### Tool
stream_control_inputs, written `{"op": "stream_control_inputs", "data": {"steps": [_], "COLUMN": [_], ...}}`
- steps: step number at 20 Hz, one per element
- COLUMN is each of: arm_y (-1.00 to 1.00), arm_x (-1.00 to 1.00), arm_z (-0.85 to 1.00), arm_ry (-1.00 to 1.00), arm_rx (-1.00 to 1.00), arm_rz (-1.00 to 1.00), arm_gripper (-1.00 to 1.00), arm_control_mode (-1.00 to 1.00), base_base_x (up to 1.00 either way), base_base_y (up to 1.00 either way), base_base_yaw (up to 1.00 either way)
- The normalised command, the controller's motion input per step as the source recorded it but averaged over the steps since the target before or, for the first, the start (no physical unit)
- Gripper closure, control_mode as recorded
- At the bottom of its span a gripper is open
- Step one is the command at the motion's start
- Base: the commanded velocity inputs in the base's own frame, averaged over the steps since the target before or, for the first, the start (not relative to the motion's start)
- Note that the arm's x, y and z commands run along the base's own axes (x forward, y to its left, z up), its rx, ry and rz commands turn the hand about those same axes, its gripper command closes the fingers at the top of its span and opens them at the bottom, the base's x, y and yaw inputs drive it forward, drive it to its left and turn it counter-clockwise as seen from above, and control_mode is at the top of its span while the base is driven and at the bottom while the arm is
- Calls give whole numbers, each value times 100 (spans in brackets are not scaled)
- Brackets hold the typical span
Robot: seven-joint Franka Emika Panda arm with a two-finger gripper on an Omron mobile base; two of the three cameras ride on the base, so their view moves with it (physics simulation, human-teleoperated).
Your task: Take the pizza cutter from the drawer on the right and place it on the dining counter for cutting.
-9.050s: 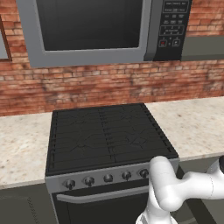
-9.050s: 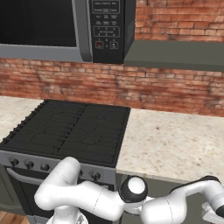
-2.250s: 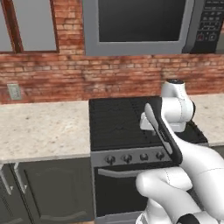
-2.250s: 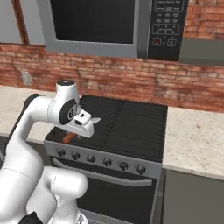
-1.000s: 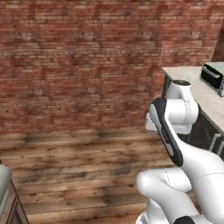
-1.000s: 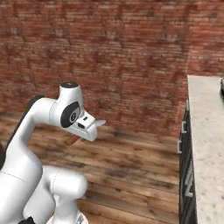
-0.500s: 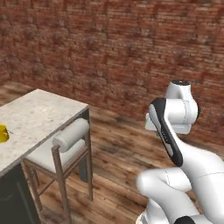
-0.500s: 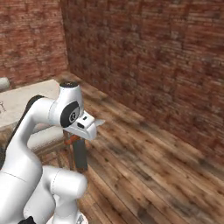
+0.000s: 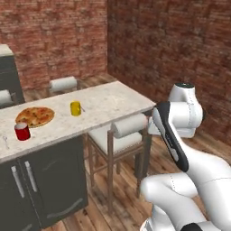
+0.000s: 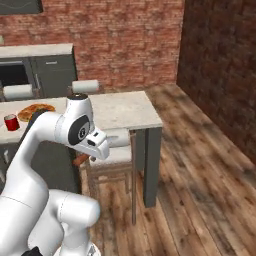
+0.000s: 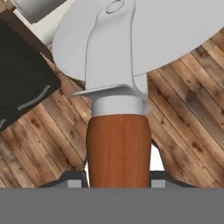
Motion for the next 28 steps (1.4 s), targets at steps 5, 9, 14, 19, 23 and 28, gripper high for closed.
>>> {"op": "stream_control_inputs", "data": {"steps": [5, 9, 14, 19, 23, 28], "arm_y": [0, 0, 0, 0, 0, 0], "arm_x": [0, 0, 0, 0, 0, 0], "arm_z": [0, 0, 0, 0, 0, 0], "arm_ry": [0, 0, 0, 0, 0, 0], "arm_rx": [0, 0, 0, 0, 0, 0], "arm_rz": [0, 0, 0, 0, 0, 0], "arm_gripper": [100, 100, 100, 100, 100, 100], "arm_control_mode": [100, 100, 100, 100, 100, 100], "base_base_x": [54, 51, 38, 8, 34, 54], "base_base_y": [0, 0, -25, 8, 36, 34], "base_base_yaw": [63, 44, 20, 21, 31, 21]}}
